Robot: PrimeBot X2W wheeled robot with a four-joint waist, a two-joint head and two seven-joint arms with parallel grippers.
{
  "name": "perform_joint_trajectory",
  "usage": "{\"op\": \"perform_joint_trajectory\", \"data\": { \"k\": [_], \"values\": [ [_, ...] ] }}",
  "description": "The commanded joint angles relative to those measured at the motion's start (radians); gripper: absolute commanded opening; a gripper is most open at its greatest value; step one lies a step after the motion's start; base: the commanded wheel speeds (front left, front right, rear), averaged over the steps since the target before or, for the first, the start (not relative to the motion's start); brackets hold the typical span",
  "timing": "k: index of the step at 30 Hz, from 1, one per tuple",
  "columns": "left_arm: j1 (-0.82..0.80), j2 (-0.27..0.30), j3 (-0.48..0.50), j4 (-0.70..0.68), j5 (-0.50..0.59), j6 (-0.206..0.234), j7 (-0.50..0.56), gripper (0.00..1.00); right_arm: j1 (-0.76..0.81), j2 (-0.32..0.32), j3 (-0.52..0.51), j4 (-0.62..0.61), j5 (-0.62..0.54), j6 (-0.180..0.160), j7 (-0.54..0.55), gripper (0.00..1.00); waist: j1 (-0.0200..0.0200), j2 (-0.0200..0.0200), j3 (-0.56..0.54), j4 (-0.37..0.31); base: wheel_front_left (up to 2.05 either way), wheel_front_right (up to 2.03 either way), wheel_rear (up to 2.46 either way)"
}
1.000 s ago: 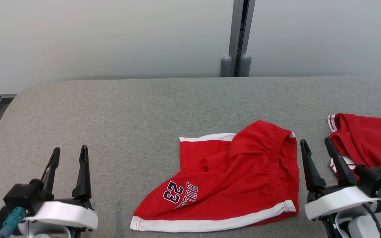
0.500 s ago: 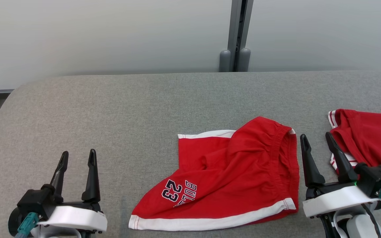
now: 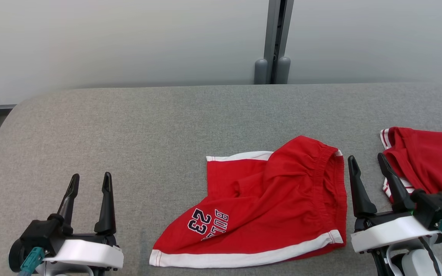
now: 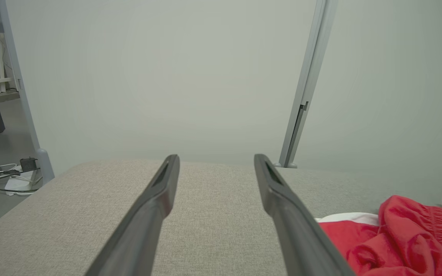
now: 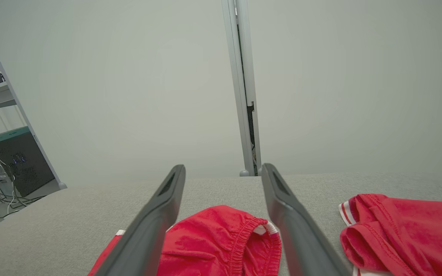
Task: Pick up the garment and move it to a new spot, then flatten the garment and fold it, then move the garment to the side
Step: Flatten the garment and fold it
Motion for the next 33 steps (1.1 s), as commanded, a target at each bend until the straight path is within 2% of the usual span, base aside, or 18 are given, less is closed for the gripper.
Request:
{"op": "perform_joint_trajectory", "data": {
  "k": [1,17,22,25,29,30,31,33],
  "values": [
    [-0.013,0.000,0.010,0.001,0.011,-0.010,-0.004,1.00,0.005,-0.005,-0.004,-0.002,-0.011,0.000,-0.006,1.00,0.0000,-0.0001,0.000,0.001,0.00,0.00,0.00],
    [-0.012,-0.027,0.045,0.020,0.055,-0.050,-0.004,1.00,0.003,-0.012,-0.012,-0.007,-0.014,0.000,-0.006,1.00,0.0000,-0.0001,-0.007,0.001,0.00,0.00,0.00],
    [-0.001,-0.027,0.021,0.054,0.038,-0.071,-0.004,1.00,-0.010,-0.064,-0.056,-0.022,0.005,0.000,-0.006,1.00,0.0000,-0.0001,-0.004,-0.001,0.00,0.00,0.00],
    [0.007,-0.005,-0.001,0.062,0.029,-0.082,0.022,1.00,-0.002,-0.110,-0.066,-0.024,0.025,0.000,0.042,1.00,0.0000,-0.0001,-0.005,-0.001,0.00,0.00,0.00],
    [0.036,0.017,-0.045,0.043,0.010,-0.095,0.095,1.00,0.033,-0.162,-0.006,-0.030,0.088,0.000,0.175,1.00,0.0000,-0.0001,-0.003,0.001,0.00,0.00,0.00],
    [0.036,0.017,-0.045,0.043,0.010,-0.095,0.095,1.00,0.033,-0.162,-0.006,-0.030,0.088,0.000,0.175,1.00,0.0000,-0.0001,-0.003,0.001,0.00,0.00,0.00],
    [0.052,0.030,-0.072,0.035,-0.006,-0.097,0.165,1.00,0.047,-0.181,0.029,-0.032,0.135,0.000,0.234,1.00,0.0000,-0.0001,-0.002,0.002,0.00,0.00,0.00],
    [0.055,0.038,-0.084,0.028,-0.013,-0.099,0.198,1.00,0.058,-0.189,0.052,-0.031,0.157,0.000,0.261,1.00,0.0000,-0.0001,-0.001,0.003,0.00,0.00,0.00]
  ]
}}
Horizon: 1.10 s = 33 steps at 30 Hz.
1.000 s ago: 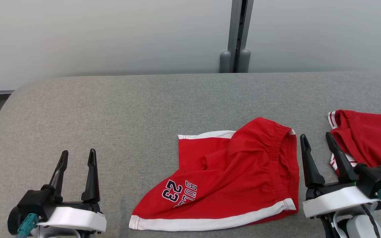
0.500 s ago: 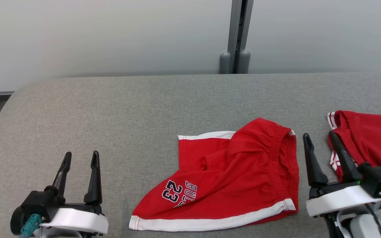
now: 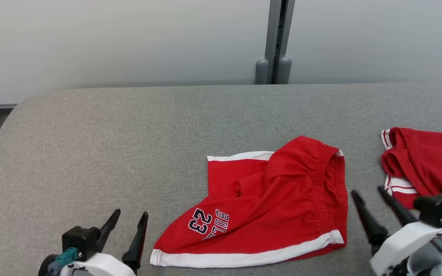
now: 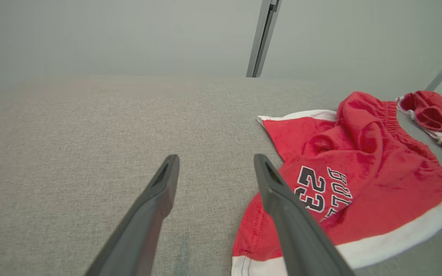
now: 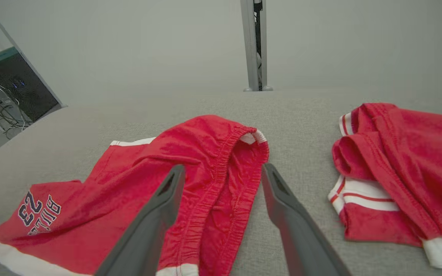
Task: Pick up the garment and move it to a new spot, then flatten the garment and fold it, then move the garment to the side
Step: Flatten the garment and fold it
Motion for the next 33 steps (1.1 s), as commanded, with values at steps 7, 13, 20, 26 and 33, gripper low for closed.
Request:
{"op": "perform_joint_trajectory", "data": {
  "k": [7,13,20,26,33],
  "values": [
    [0.036,0.044,-0.045,-0.052,-0.067,-0.007,0.168,1.00,0.051,-0.029,0.100,0.024,0.117,0.000,0.168,1.00,0.0000,0.0000,0.010,0.006,0.00,0.00,0.00],
    [0.055,0.071,-0.073,-0.071,-0.112,-0.008,0.256,1.00,0.050,-0.025,0.140,0.035,0.162,0.000,0.239,1.00,0.0000,0.0000,0.021,0.006,0.00,0.00,0.00],
    [0.051,0.102,-0.126,-0.061,-0.156,-0.009,0.344,1.00,0.032,-0.014,0.160,0.050,0.181,0.000,0.288,1.00,0.0000,0.0000,0.034,0.007,0.00,0.00,0.00],
    [0.014,0.120,-0.185,-0.019,-0.201,-0.008,0.373,1.00,0.022,-0.009,0.170,0.051,0.177,0.000,0.295,1.00,0.0000,0.0000,0.043,0.005,0.00,0.00,0.00],
    [-0.045,0.133,-0.234,0.073,-0.225,-0.008,0.356,0.81,0.006,-0.008,0.190,0.050,0.182,0.000,0.289,0.87,0.0000,0.0000,0.056,-0.004,0.00,0.00,0.00]
  ]
}}
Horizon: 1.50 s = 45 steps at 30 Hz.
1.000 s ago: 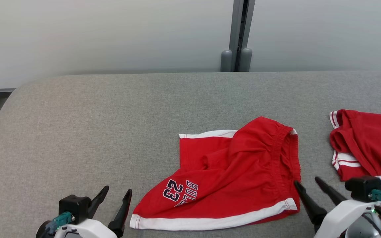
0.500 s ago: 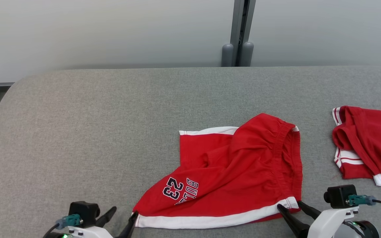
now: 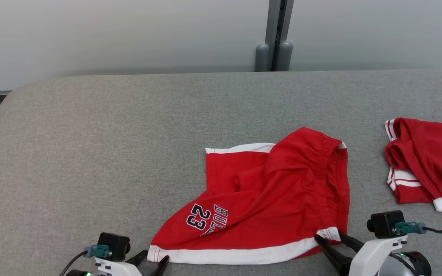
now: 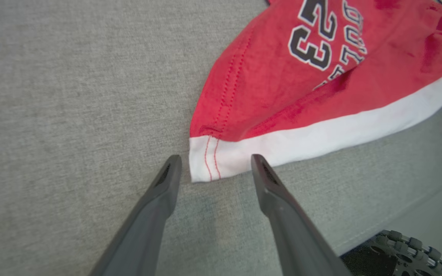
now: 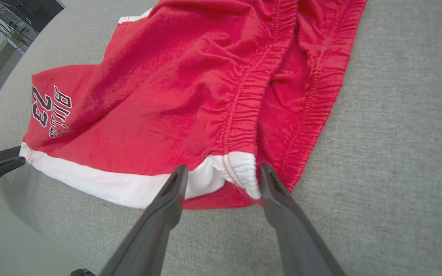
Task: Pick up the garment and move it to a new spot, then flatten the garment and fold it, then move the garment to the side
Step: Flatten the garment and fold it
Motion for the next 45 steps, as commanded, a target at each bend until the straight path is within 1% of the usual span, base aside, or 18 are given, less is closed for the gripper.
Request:
{"op": "perform_joint_trajectory", "data": {
  "k": [1,2,3,4,5,6,7,8,13,17,22,27,30,33,36,40,45],
  "values": [
    [-0.025,0.009,-0.005,0.013,-0.009,-0.001,-0.008,0.68,-0.012,-0.005,-0.001,0.002,0.008,0.000,-0.004,0.80,0.0000,-0.0001,0.003,-0.002,0.00,0.00,0.00],
    [-0.032,0.011,-0.014,0.025,-0.015,-0.001,-0.012,0.58,-0.014,-0.005,0.001,0.003,0.008,0.000,-0.006,0.78,0.0000,-0.0001,0.005,-0.003,0.00,0.00,0.00],
    [-0.039,0.012,-0.024,0.036,-0.022,-0.001,-0.014,0.48,-0.014,-0.006,0.003,0.004,0.009,0.000,-0.008,0.71,0.0000,-0.0001,0.007,-0.005,0.00,0.00,0.00],
    [-0.047,0.013,-0.032,0.046,-0.029,-0.001,-0.016,0.38,-0.016,-0.006,0.006,0.006,0.009,0.000,-0.008,0.56,0.0000,-0.0001,0.008,-0.006,0.00,0.00,0.00],
    [-0.053,0.013,-0.041,0.055,-0.037,-0.001,-0.020,0.05,-0.019,-0.006,0.009,0.006,0.010,0.000,-0.010,0.47,0.0000,-0.0001,0.008,-0.006,0.00,0.00,0.00],
    [-0.057,0.015,-0.049,0.064,-0.044,-0.001,-0.023,0.00,-0.021,-0.007,0.011,0.006,0.013,0.000,-0.011,0.33,0.0000,-0.0001,0.008,-0.007,0.00,0.00,0.00],
    [-0.063,0.018,-0.057,0.073,-0.049,-0.001,-0.025,0.00,-0.023,-0.008,0.015,0.006,0.015,0.000,-0.013,0.14,0.0000,-0.0001,0.009,-0.008,0.00,0.00,0.00],
    [-0.068,0.022,-0.065,0.079,-0.056,-0.001,-0.031,0.00,-0.024,-0.009,0.018,0.006,0.016,0.000,-0.014,0.00,0.0000,-0.0001,0.009,-0.008,0.00,0.00,0.00],
    [-0.074,0.038,-0.069,0.083,-0.078,-0.001,-0.067,0.00,-0.026,-0.017,0.025,0.001,0.024,0.000,-0.029,0.00,0.0000,-0.0001,0.006,-0.005,0.00,0.00,0.00],
    [-0.060,0.053,-0.058,0.048,-0.100,-0.001,-0.095,0.00,-0.023,-0.027,0.011,-0.007,0.027,0.000,-0.053,0.00,0.0000,-0.0001,-0.003,-0.001,0.00,0.00,0.00],
    [-0.048,0.072,-0.041,-0.037,-0.110,0.000,-0.113,0.00,-0.021,-0.039,-0.018,-0.046,0.052,0.000,-0.100,0.00,0.0000,-0.0001,-0.009,0.005,0.00,0.00,0.00],
    [-0.079,0.091,-0.024,-0.126,-0.123,0.003,-0.113,0.00,-0.041,-0.051,-0.031,-0.083,0.094,0.000,-0.135,0.00,0.0000,-0.0001,-0.006,0.007,0.00,0.00,0.00],
    [-0.114,0.119,-0.018,-0.171,-0.130,0.002,-0.098,0.00,-0.078,-0.061,-0.029,-0.095,0.123,0.000,-0.155,0.00,0.0000,-0.0001,0.010,0.002,0.00,0.00,0.00],
    [-0.187,0.144,-0.016,-0.205,-0.138,0.001,-0.077,0.00,-0.140,-0.078,-0.023,-0.098,0.151,0.000,-0.176,0.00,0.0000,-0.0001,0.046,0.000,0.00,0.00,0.00],
    [-0.297,0.179,-0.023,-0.202,-0.140,-0.001,-0.059,0.00,-0.231,-0.087,-0.015,-0.095,0.174,0.000,-0.207,0.00,0.0000,-0.0001,0.100,0.000,0.00,0.00,0.00],
    [-0.486,0.220,-0.069,-0.168,-0.155,-0.001,-0.050,0.00,-0.385,-0.106,0.004,-0.067,0.212,0.000,-0.244,0.00,0.0000,-0.0001,0.180,-0.002,0.00,0.00,0.00],
    [-0.751,0.263,-0.147,-0.084,-0.184,-0.001,-0.059,0.00,-0.620,-0.126,0.061,-0.007,0.258,0.000,-0.274,0.00,0.0000,-0.0001,0.281,-0.016,0.00,0.00,0.00]
  ]
}}
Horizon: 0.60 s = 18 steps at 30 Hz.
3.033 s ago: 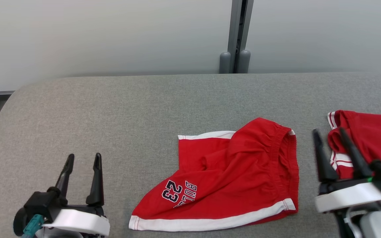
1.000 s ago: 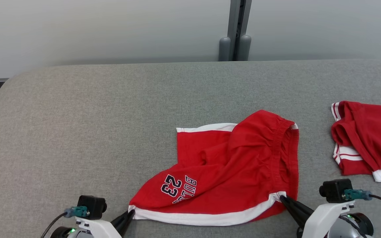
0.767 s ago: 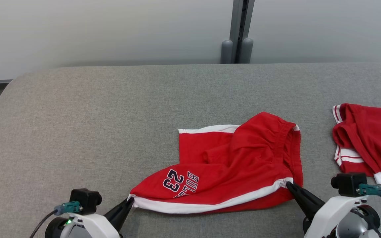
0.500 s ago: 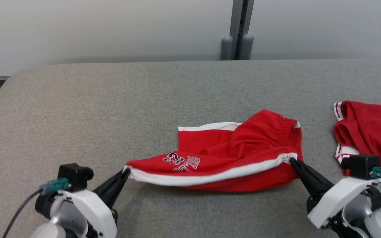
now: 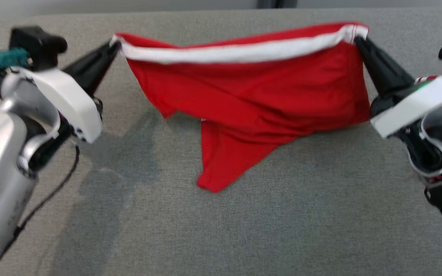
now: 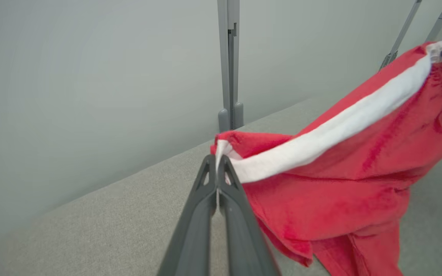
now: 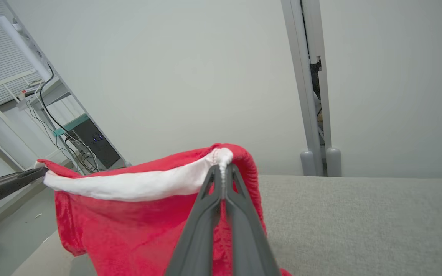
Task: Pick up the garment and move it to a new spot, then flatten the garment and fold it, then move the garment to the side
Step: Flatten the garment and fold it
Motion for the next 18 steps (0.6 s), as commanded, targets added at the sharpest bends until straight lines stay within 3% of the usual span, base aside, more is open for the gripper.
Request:
{"op": "perform_joint_trajectory", "data": {
  "k": [1,9,18],
  "values": [
    [-0.092,0.017,-0.026,0.032,-0.015,-0.001,-0.014,0.00,-0.083,-0.007,0.018,0.028,0.013,0.000,-0.020,0.00,0.0000,-0.0001,0.081,-0.015,0.00,0.00,0.00],
    [-0.507,0.069,-0.146,0.222,-0.058,-0.001,-0.093,0.00,-0.473,0.023,0.119,0.181,0.046,0.000,-0.103,0.00,0.0000,-0.0001,0.229,-0.038,0.00,0.00,0.00],
    [-0.843,0.070,-0.220,0.427,-0.063,-0.001,-0.213,0.00,-0.770,0.055,0.171,0.327,0.081,0.000,-0.242,0.00,0.0000,-0.0001,0.308,-0.047,0.00,0.00,0.00]
  ]
}}
